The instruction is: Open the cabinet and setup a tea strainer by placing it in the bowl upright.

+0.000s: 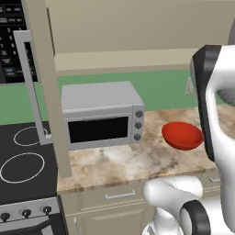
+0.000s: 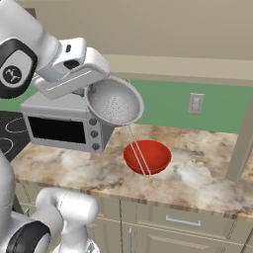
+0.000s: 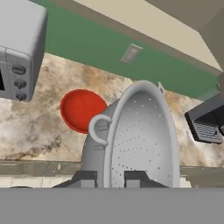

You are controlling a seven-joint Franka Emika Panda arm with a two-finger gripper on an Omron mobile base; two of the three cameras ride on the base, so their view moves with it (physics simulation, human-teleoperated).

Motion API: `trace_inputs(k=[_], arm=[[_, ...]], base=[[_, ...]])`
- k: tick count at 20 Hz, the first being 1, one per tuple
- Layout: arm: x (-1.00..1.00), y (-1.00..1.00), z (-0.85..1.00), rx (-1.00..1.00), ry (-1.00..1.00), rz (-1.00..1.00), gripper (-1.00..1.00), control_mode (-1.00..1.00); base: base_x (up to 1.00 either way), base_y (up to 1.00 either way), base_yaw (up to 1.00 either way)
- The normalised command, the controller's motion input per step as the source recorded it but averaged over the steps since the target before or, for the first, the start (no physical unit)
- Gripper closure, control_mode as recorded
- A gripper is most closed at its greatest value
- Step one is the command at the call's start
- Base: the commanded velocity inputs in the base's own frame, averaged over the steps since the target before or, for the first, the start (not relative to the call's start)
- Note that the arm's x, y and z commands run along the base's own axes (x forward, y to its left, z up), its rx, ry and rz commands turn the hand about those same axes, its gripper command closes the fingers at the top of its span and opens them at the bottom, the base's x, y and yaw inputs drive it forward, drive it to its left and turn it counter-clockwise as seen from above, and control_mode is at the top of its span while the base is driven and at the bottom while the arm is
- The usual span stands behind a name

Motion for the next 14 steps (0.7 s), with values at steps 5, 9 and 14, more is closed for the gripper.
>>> trace_inputs(k=[5, 9, 14], arm=[[-0.43, 0.00, -0.52, -0.07, -0.09, 0.13, 1.00, -1.00], [-0.21, 0.00, -0.58, -0.10, -0.04, 0.16, 1.00, -1.00], [-0.02, 0.00, -0.62, -0.10, 0.00, 0.09, 1.00, -1.00]], base=[[0.00, 0.00, 0.00], [0.00, 0.00, 0.00], [0.00, 0.00, 0.00]])
